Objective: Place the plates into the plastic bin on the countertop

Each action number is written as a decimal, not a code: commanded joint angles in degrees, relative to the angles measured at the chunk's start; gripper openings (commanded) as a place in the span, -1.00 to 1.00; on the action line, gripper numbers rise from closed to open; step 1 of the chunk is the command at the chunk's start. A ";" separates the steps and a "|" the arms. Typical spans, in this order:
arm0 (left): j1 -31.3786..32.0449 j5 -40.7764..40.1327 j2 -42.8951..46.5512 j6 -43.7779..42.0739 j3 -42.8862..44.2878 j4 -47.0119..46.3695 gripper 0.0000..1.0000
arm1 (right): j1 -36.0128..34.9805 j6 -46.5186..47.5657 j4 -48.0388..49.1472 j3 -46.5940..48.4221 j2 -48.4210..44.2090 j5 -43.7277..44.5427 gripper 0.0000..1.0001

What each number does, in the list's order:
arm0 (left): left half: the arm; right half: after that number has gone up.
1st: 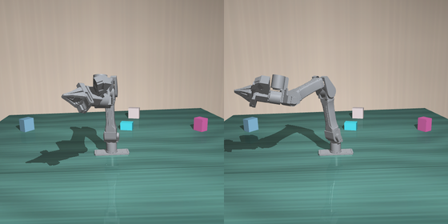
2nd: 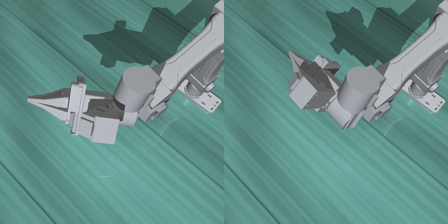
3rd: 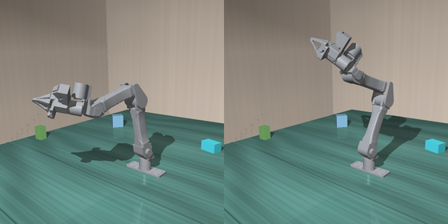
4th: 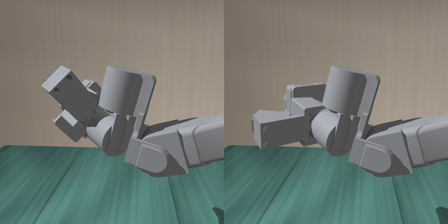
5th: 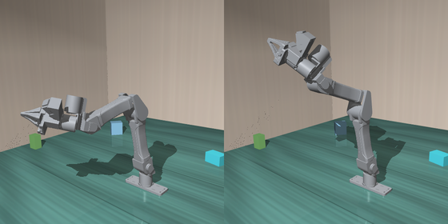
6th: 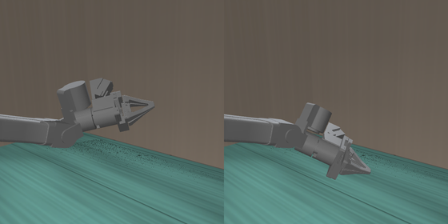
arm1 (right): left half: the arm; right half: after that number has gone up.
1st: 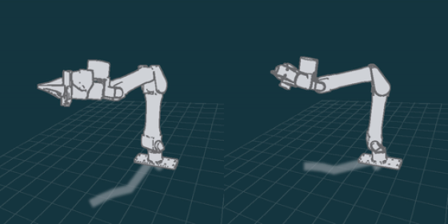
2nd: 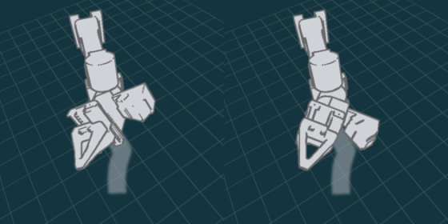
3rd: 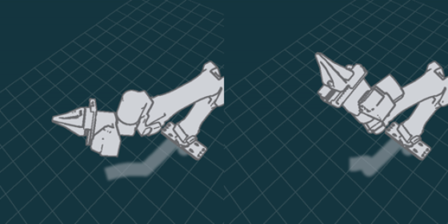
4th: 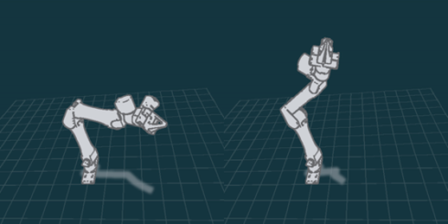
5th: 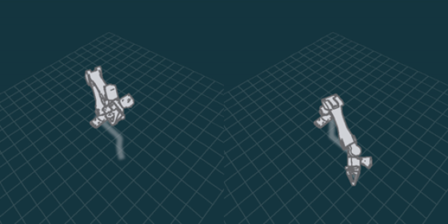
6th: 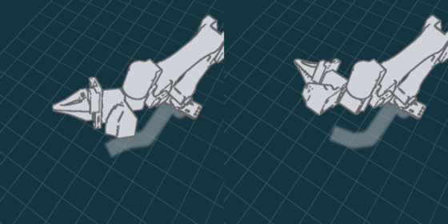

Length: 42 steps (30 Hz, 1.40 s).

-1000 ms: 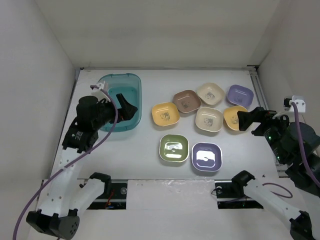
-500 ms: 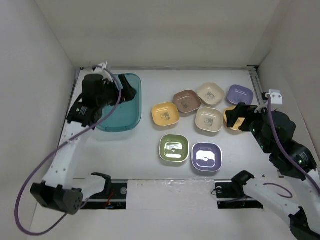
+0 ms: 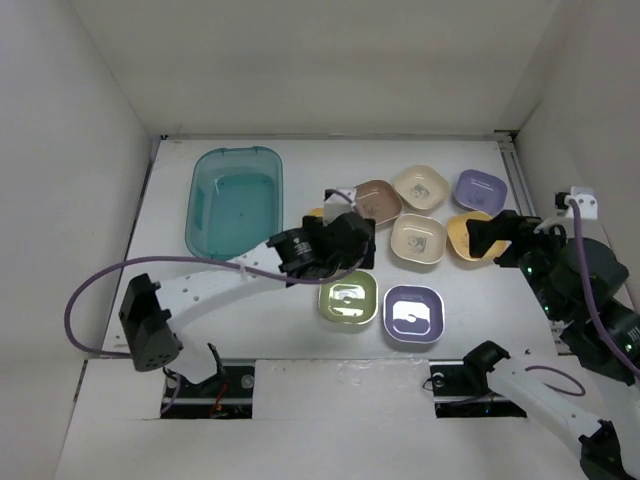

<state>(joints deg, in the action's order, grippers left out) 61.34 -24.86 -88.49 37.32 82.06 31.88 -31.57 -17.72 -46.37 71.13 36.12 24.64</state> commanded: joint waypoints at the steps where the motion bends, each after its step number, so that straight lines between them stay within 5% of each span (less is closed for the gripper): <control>1: 3.69 -7.65 9.55 13.34 -7.95 3.00 0.99 | -0.42 0.84 -0.92 3.31 -2.45 1.55 1.00; 10: 5.81 -4.15 14.04 20.95 -28.61 -1.98 0.74 | -0.42 1.46 0.04 0.95 -3.69 -0.20 1.00; 16: 3.79 -5.02 7.55 22.71 -31.52 -5.93 0.74 | -0.42 1.46 1.89 -0.21 -3.16 -3.73 1.00; 20: 2.73 -4.66 2.46 21.83 -33.46 -10.08 0.45 | -0.42 1.98 2.51 -1.26 -3.77 -4.43 1.00; 24: 2.20 -4.67 -1.59 22.97 -34.86 -12.10 0.38 | -0.42 1.98 2.51 -1.26 -3.77 -4.43 1.00; 29: 2.29 -4.67 -2.75 23.50 -34.25 -10.01 -0.30 | -0.42 2.50 1.98 -1.26 -4.30 -4.43 1.00; 37: 4.58 -7.75 5.07 28.77 -28.37 4.50 -0.97 | -0.42 2.51 1.46 -0.73 -4.30 -3.81 1.00; 42: 5.63 -9.32 14.29 25.19 -22.50 8.10 -1.00 | -0.42 2.51 1.98 -0.21 -3.16 -3.81 1.00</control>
<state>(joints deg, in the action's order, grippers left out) 66.54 -30.48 -79.66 62.96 54.33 33.76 -31.57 -16.10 -46.33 69.89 32.42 20.80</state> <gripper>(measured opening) 0.021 0.999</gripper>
